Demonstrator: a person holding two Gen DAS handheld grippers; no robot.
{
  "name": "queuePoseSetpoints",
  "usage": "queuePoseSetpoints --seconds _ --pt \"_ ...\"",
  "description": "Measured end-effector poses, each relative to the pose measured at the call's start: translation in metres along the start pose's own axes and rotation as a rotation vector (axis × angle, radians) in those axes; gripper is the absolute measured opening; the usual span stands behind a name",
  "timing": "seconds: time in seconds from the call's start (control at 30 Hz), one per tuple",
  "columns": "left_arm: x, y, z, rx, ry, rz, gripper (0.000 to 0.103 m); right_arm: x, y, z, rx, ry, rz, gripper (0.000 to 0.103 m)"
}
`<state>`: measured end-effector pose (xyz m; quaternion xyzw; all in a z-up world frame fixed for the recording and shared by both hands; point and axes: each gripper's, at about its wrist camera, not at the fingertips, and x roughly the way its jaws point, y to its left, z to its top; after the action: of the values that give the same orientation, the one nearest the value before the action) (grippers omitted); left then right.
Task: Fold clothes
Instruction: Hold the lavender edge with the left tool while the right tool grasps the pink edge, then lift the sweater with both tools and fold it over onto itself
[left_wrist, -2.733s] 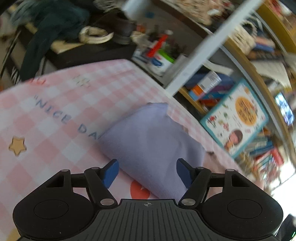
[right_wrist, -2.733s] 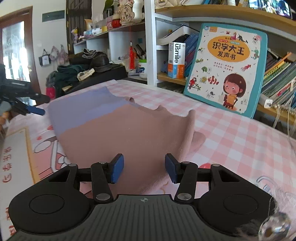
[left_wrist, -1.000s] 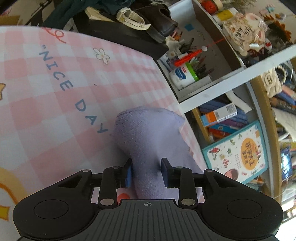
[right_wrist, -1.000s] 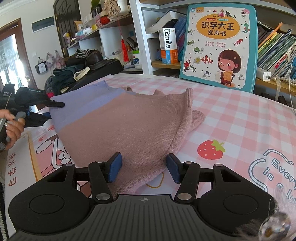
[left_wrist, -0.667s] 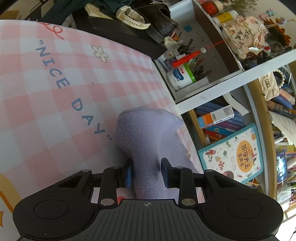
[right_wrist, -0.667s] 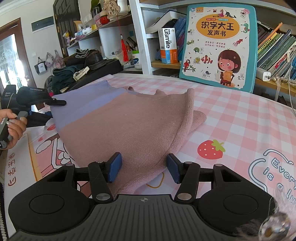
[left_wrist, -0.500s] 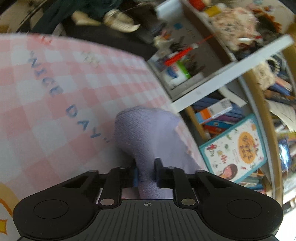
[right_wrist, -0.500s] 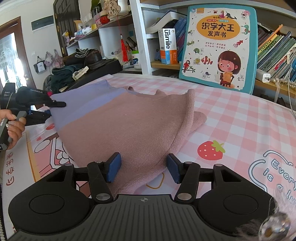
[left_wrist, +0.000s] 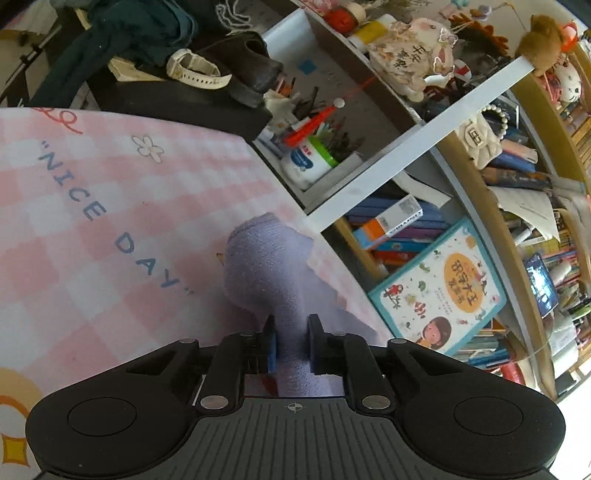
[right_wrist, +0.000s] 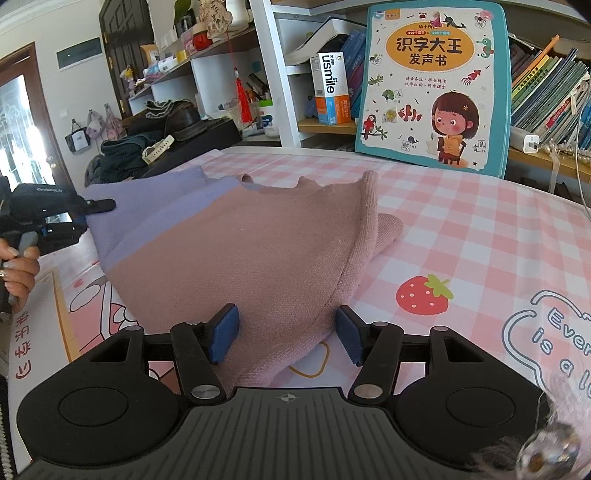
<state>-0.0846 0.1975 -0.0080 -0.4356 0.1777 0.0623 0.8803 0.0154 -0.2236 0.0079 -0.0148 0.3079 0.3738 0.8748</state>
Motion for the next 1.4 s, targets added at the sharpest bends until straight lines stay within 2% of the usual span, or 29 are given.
queuePoseSetpoints --seconds 0.07,0.23,0.37,0.6,0.83,1.13,1.2,1.33,1.4 --pt "0.003 0.004 0.000 -0.018 0.012 0.009 0.020 0.000 0.000 0.000 0.000 0.000 0.000 0.055" --pt "0.011 0.023 -0.001 -0.145 0.045 0.034 0.019 0.000 0.001 0.000 0.004 -0.001 -0.001 0.055" --pt "0.011 0.025 0.004 -0.128 0.058 0.028 0.015 0.003 0.002 0.002 0.018 -0.004 -0.003 0.056" --pt "0.000 0.033 0.020 -0.102 0.001 0.062 0.015 0.025 0.018 0.013 0.006 -0.001 0.009 0.056" --pt "-0.009 0.057 0.028 -0.196 -0.034 0.069 0.017 0.048 0.028 0.026 -0.020 0.009 0.039 0.056" --pt "-0.007 0.056 0.028 -0.172 -0.041 0.062 0.018 0.032 0.008 0.019 0.053 0.004 0.078 0.054" --pt "-0.008 0.056 0.027 -0.171 -0.043 0.062 0.018 0.027 0.002 0.017 0.083 0.002 0.083 0.048" --pt "-0.007 0.055 0.027 -0.169 -0.048 0.067 0.016 0.026 0.003 0.016 0.084 0.007 0.115 0.025" --pt "-0.009 0.053 0.026 -0.157 -0.057 0.061 0.015 0.027 0.006 0.016 0.079 0.010 0.124 0.023"
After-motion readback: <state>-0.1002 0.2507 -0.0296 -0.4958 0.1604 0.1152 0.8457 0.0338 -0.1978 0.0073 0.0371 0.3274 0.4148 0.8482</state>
